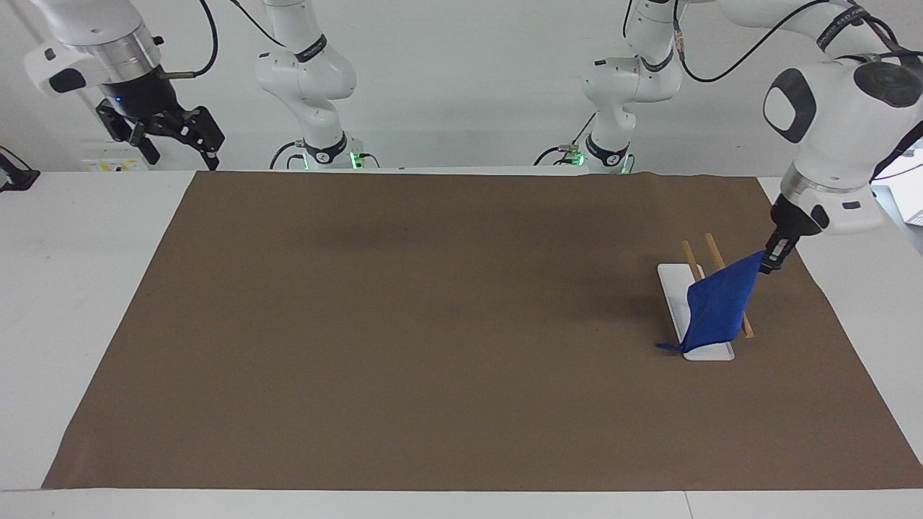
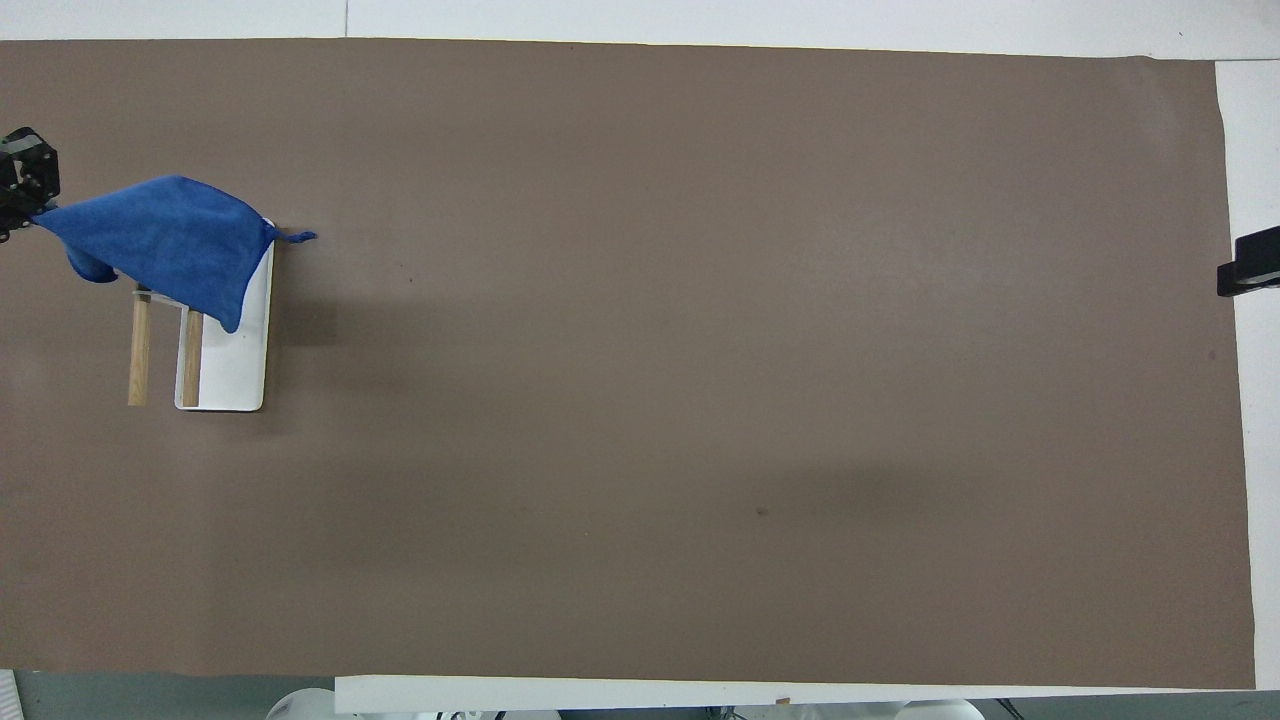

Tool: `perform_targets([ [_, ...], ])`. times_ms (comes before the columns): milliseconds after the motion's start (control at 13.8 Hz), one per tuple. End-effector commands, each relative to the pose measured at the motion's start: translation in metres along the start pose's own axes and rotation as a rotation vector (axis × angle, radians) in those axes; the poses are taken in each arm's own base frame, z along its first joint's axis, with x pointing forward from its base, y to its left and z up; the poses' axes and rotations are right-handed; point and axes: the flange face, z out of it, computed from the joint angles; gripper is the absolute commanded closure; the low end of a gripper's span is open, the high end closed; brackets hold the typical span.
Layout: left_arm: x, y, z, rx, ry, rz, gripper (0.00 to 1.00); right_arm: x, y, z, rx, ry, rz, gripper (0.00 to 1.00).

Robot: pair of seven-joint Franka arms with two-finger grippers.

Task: Right arm passes towel to left arm to hang
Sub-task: 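Lower the towel onto the rack and open the left gripper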

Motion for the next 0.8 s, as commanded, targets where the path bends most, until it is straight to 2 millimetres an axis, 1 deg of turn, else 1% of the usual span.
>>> perform_targets([
  [0, -0.009, -0.018, 0.011, -0.020, 0.040, 0.042, 1.00, 0.001, -0.010, 0.009, -0.026, -0.021, -0.047, 0.00],
  [73, -0.009, -0.028, 0.015, -0.031, 0.054, 0.047, 1.00, 0.005, -0.022, 0.013, -0.030, -0.030, -0.071, 0.00],
  [145, -0.014, -0.032, 0.023, -0.036, 0.060, 0.079, 1.00, 0.012, -0.029, 0.019, -0.031, -0.041, -0.084, 0.00],
  [218, -0.017, -0.038, 0.029, -0.036, 0.059, 0.120, 1.00, 0.014, -0.024, 0.019, -0.029, -0.035, -0.074, 0.00],
  [291, -0.013, -0.049, 0.038, -0.026, 0.052, 0.150, 1.00, 0.013, -0.022, 0.018, -0.026, -0.033, -0.071, 0.00],
  [436, -0.008, -0.063, 0.048, -0.018, 0.049, 0.232, 1.00, 0.010, -0.023, 0.018, -0.024, -0.035, -0.073, 0.00],
  [509, -0.003, -0.070, 0.052, -0.015, 0.050, 0.261, 1.00, 0.004, -0.023, 0.015, -0.023, -0.035, -0.075, 0.00],
  [582, 0.000, -0.075, 0.054, -0.013, 0.052, 0.284, 1.00, 0.003, -0.022, 0.018, -0.022, -0.043, -0.075, 0.00],
  [655, 0.004, -0.078, 0.056, -0.016, 0.062, 0.297, 1.00, 0.002, -0.023, 0.016, -0.022, -0.040, -0.075, 0.00],
  [727, 0.006, -0.077, 0.058, -0.022, 0.076, 0.302, 1.00, 0.001, -0.023, 0.017, -0.024, -0.044, -0.078, 0.00],
])
